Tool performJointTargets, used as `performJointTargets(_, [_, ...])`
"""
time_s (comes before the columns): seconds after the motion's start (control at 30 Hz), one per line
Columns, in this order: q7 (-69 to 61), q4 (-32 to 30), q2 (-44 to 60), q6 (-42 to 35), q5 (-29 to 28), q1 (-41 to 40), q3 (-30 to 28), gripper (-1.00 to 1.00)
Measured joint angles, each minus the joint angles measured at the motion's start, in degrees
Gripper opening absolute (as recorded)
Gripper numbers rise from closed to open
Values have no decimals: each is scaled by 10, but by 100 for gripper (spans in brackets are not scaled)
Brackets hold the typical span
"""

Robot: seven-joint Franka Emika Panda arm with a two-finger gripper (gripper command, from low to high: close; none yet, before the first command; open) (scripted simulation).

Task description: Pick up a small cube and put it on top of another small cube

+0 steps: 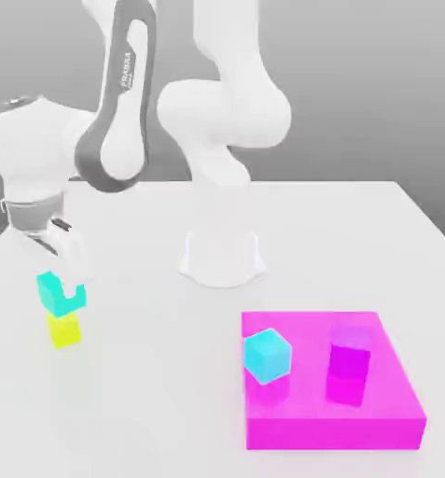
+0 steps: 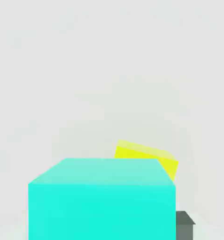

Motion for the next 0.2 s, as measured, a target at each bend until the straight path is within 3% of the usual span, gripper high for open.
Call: performJointTargets(0.2, [-26, 1, 50, 50, 37, 3, 4, -100])
